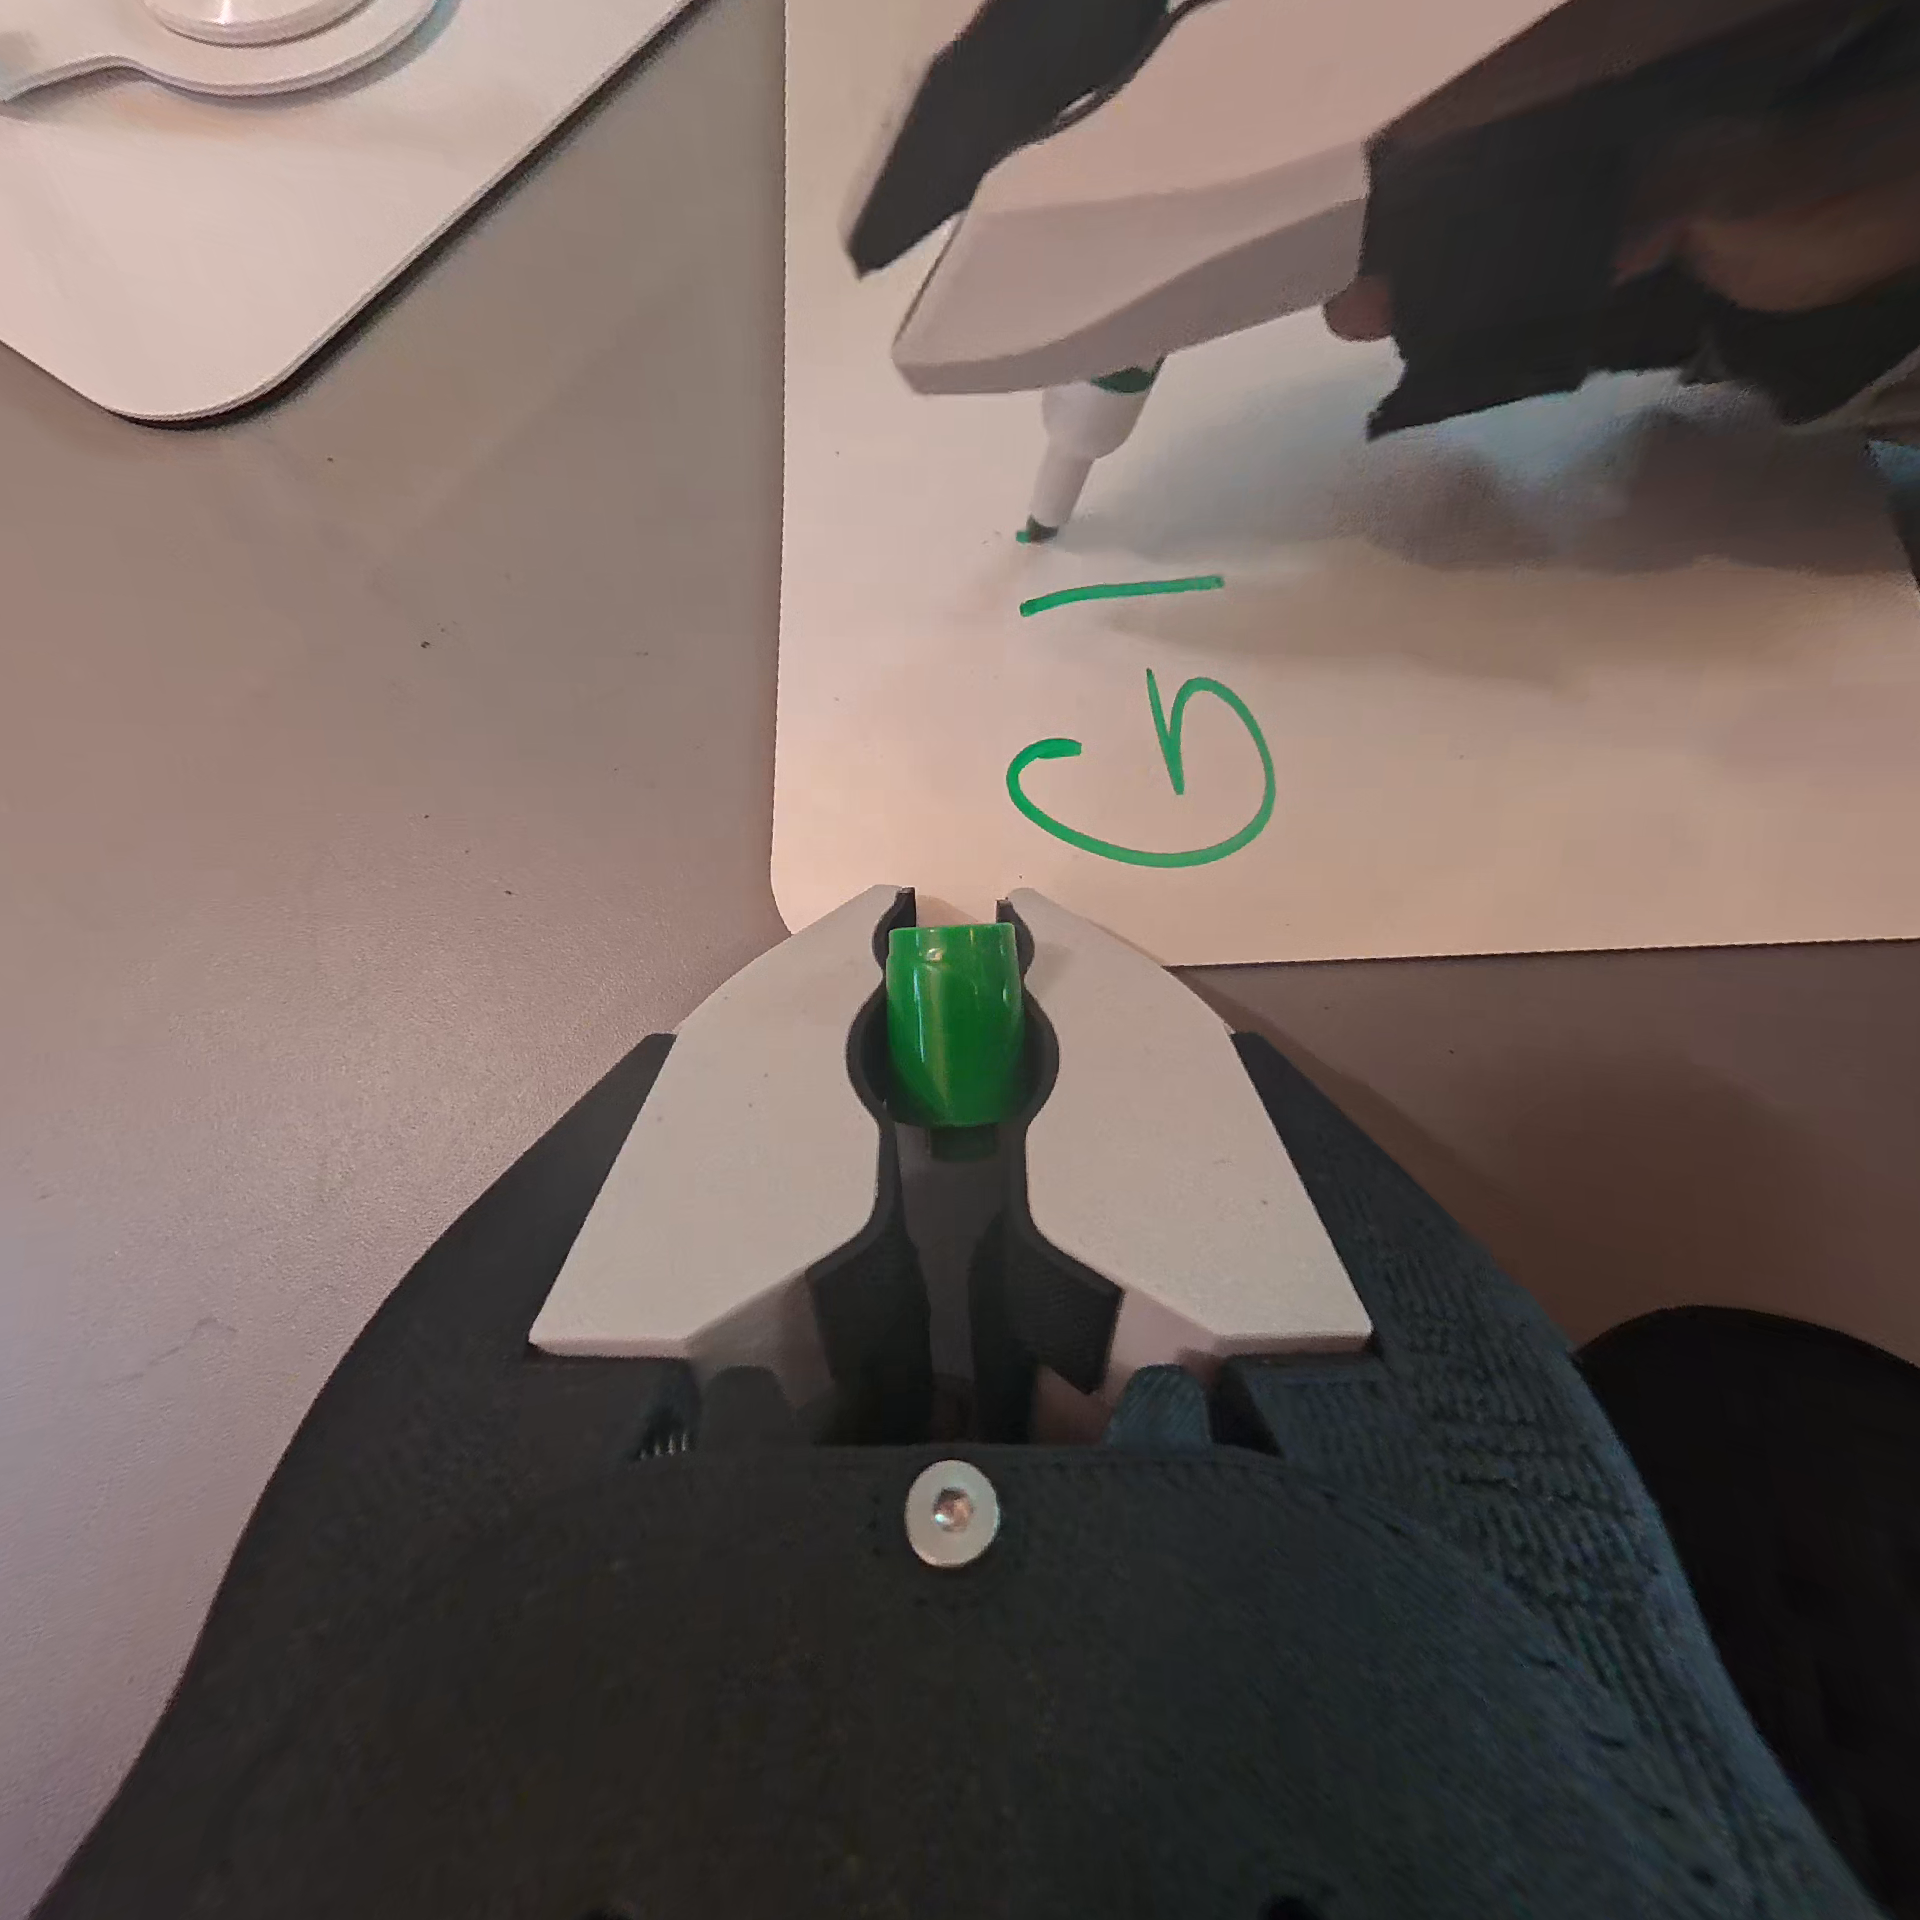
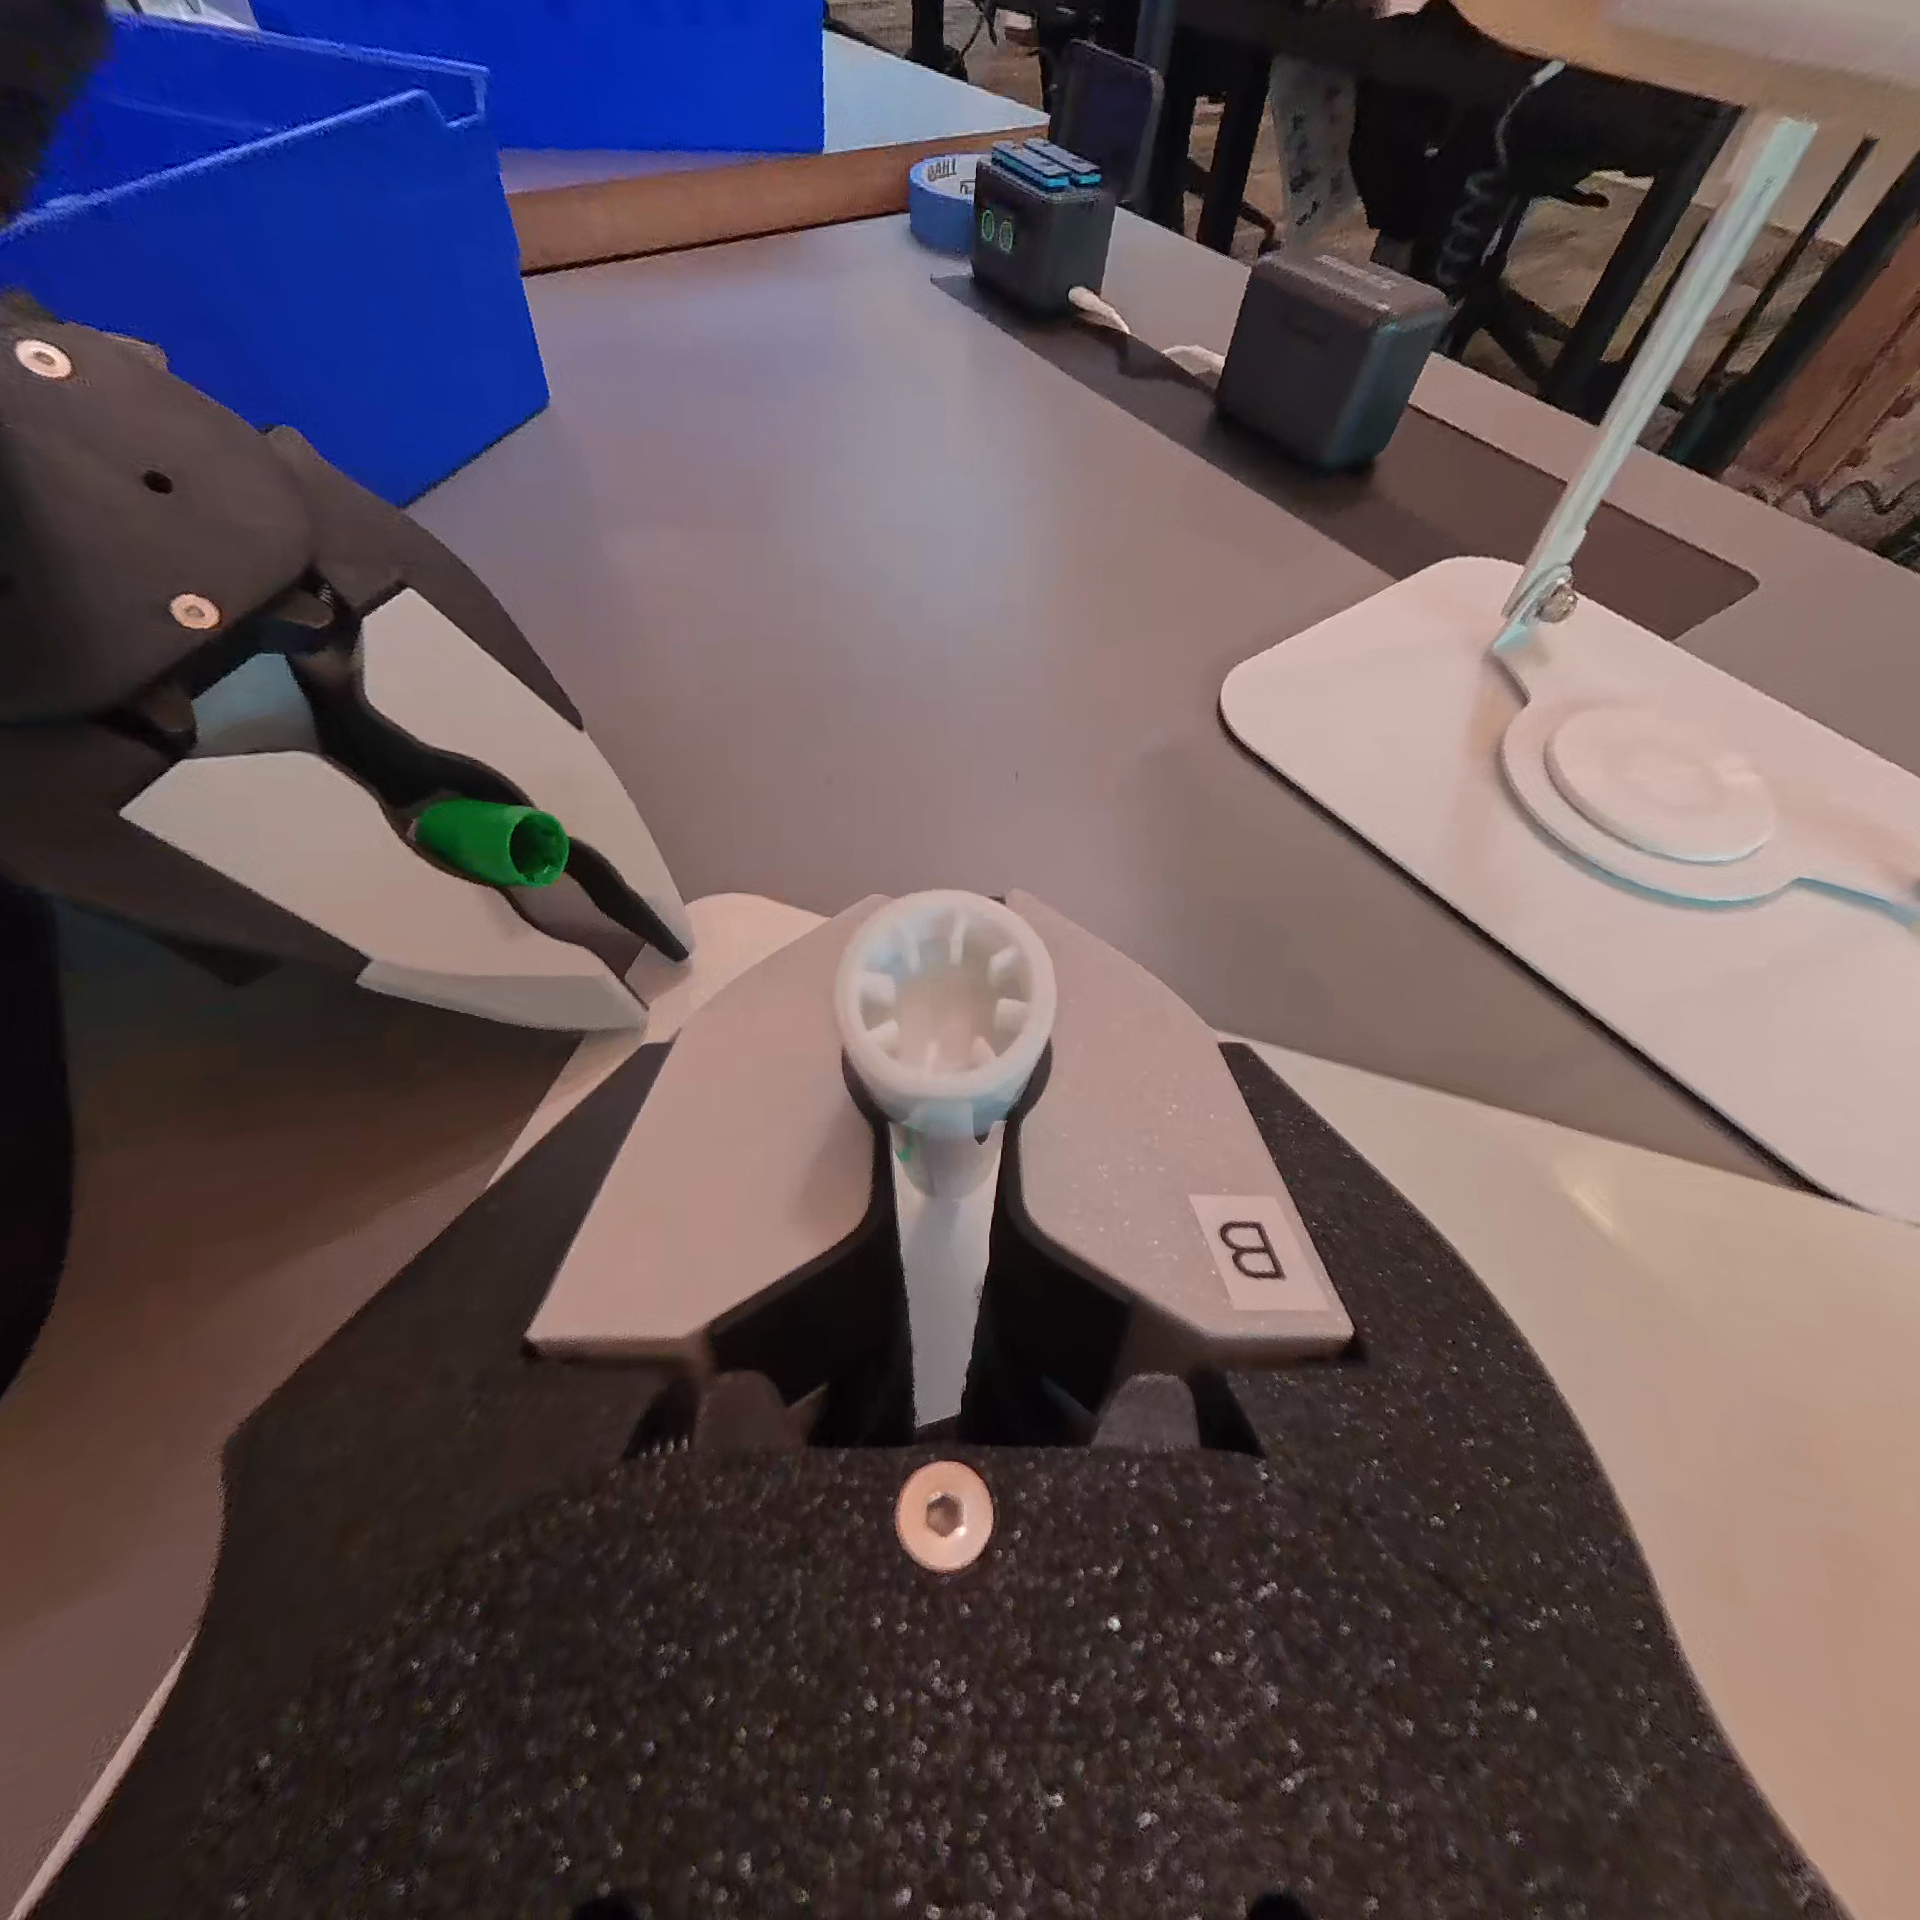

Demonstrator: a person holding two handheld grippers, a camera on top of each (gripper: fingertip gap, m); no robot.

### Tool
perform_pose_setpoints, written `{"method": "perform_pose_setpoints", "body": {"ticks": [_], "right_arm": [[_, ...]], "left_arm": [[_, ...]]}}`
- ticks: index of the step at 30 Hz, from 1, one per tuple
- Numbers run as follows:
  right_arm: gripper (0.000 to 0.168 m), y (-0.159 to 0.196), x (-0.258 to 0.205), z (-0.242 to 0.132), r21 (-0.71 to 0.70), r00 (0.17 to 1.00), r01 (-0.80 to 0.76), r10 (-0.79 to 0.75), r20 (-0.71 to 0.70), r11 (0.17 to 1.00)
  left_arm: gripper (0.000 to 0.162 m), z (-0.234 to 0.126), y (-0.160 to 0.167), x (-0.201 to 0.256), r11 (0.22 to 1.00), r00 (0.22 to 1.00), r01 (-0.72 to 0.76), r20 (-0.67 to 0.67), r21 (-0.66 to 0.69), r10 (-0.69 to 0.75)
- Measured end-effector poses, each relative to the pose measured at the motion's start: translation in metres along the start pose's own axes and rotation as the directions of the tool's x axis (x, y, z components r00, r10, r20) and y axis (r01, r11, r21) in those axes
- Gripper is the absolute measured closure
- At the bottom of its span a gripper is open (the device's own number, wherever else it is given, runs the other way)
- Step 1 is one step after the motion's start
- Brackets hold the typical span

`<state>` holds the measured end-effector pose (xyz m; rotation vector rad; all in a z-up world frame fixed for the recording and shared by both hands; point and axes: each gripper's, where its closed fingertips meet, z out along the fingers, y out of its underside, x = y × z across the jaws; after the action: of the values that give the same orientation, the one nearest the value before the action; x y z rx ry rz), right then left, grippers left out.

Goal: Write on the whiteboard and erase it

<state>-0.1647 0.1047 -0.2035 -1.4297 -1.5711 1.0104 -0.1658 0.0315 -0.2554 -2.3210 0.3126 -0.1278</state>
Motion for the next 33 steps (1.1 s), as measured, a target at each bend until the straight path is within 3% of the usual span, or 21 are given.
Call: {"method": "perform_pose_setpoints", "body": {"ticks": [5,9,13,26,33], "right_arm": [[0.153,0.013,-0.003,-0.027,-0.034,1.0,-0.012,0.011,-0.018,0.999],[0.153,-0.002,-0.009,-0.021,0.03,1.0,-0.009,0.009,0.013,1.0],[0.153,0.002,-0.022,-0.01,-0.005,0.999,0.014,-0.013,0.052,1.0],[0.153,0.001,0.033,-0.002,0.014,0.999,-0.007,0.007,-0.039,1.0],[0.153,0.014,0.03,-0.031,-0.001,0.998,-0.041,0.041,-0.057,0.999]], "left_arm": [[0.145,0.001,0.0,0.0,1.0,1.0,0.005,-0.003,-0.001,-0.005],[0.145,0.001,0.0,0.0,1.0,1.0,-0.001,0.0,-0.001,0.001],[0.146,0.0,0.0,0.0,1.0,1.0,0.006,-0.004,0.002,-0.006],[0.145,0.001,0.0,0.001,1.0,1.0,-0.001,-0.007,0.004,0.001],[0.145,0.001,-0.001,0.001,1.0,1.0,0.006,-0.011,0.003,-0.006]]}}
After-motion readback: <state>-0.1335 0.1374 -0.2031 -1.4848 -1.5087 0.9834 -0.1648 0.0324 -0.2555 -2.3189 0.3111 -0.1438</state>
